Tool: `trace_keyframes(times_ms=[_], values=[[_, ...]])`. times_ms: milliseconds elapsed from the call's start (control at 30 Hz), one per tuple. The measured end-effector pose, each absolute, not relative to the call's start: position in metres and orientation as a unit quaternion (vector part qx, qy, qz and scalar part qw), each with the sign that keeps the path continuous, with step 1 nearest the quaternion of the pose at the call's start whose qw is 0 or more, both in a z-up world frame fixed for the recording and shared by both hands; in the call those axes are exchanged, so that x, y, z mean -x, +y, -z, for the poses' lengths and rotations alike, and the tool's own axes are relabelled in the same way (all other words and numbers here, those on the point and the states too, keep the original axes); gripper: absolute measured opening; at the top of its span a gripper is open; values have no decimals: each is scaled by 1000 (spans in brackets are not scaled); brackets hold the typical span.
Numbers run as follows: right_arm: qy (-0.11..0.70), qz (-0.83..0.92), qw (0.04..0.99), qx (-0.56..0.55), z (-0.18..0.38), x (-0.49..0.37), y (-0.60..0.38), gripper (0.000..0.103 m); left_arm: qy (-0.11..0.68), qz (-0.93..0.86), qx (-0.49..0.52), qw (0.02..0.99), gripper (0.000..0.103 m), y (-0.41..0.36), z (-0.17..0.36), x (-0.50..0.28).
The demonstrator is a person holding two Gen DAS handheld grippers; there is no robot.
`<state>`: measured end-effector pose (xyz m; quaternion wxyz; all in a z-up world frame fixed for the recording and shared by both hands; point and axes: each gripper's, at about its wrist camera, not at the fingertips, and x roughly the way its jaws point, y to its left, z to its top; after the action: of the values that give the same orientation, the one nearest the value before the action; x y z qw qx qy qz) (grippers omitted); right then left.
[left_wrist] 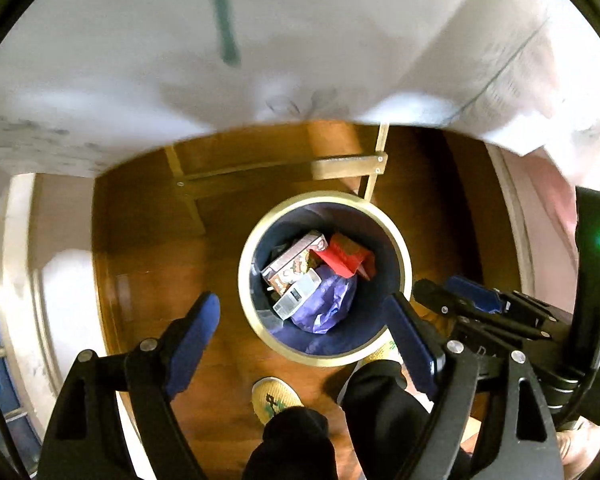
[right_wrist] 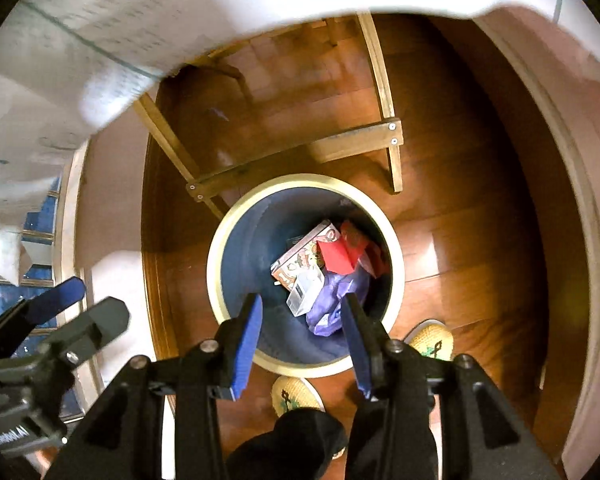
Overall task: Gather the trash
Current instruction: 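Raise both tools back toward the table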
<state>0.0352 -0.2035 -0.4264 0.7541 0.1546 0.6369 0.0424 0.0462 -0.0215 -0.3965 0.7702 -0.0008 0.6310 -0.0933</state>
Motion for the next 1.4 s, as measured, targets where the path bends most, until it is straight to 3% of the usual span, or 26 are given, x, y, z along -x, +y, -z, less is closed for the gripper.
trace_keyframes(times_ms=[233, 500, 900, 1167, 1400], values=[[628, -49, 763, -145, 356, -28, -199, 41, 621, 80, 3, 779, 83, -9, 323, -37], [601, -57, 785, -141, 249, -20, -191, 41, 578, 91, -9, 811, 84, 1, 200, -36], [499, -67, 857, -110, 84, -20, -177, 41, 487, 133, -25, 863, 84, 22, 34, -51], [430, -59, 897, -89, 13, -43, -183, 41, 427, 145, -26, 892, 83, 23, -26, -72], [401, -66, 910, -85, -15, -82, -197, 41, 393, 124, -30, 910, 83, 10, -52, -104]])
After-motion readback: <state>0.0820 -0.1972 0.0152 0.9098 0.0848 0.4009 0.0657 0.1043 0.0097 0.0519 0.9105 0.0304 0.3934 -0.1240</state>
